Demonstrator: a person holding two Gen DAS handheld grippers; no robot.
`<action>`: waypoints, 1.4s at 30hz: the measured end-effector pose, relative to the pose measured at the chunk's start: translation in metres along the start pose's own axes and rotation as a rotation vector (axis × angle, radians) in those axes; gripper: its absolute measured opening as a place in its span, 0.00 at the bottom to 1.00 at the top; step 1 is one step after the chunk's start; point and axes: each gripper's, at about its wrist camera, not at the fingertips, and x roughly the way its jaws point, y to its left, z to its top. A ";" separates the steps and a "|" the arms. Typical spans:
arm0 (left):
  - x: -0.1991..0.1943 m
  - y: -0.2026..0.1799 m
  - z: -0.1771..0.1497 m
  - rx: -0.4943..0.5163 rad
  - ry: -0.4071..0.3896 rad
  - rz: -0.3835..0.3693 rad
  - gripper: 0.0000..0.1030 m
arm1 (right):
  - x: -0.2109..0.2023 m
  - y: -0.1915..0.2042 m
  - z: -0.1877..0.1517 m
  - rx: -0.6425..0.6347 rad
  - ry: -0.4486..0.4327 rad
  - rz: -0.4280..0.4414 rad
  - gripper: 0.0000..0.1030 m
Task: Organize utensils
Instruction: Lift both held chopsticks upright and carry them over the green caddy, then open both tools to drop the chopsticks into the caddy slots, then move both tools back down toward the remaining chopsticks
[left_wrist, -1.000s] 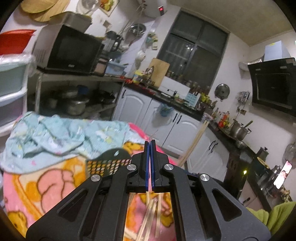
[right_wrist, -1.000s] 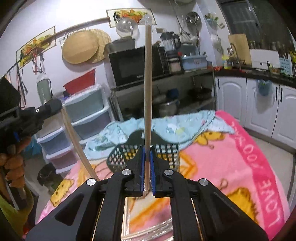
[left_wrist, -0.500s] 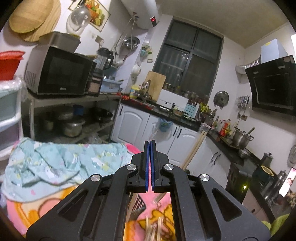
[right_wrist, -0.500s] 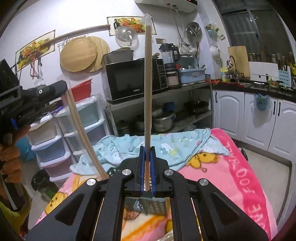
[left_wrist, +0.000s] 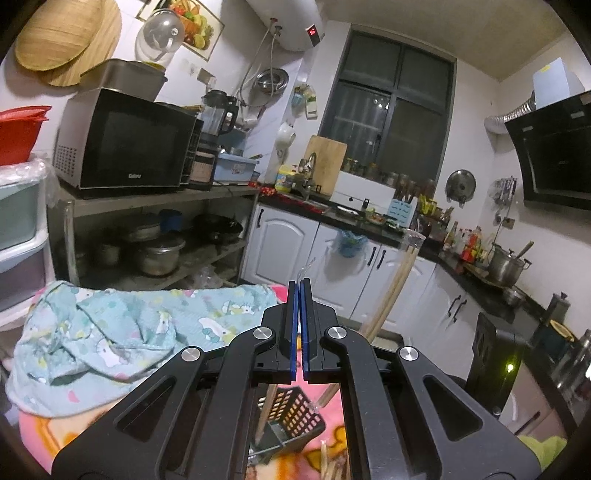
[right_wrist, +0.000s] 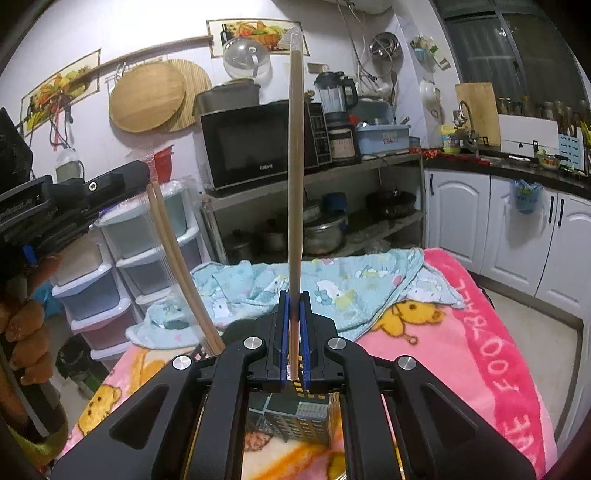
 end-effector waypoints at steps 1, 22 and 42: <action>0.002 0.001 -0.001 0.002 0.003 0.003 0.00 | 0.003 0.001 -0.001 0.001 0.005 -0.001 0.06; 0.009 0.041 -0.033 -0.075 0.057 0.041 0.32 | 0.038 0.002 -0.034 -0.008 0.128 -0.044 0.38; -0.044 0.044 -0.039 -0.092 -0.006 0.119 0.90 | -0.030 -0.002 -0.042 -0.012 0.067 -0.097 0.52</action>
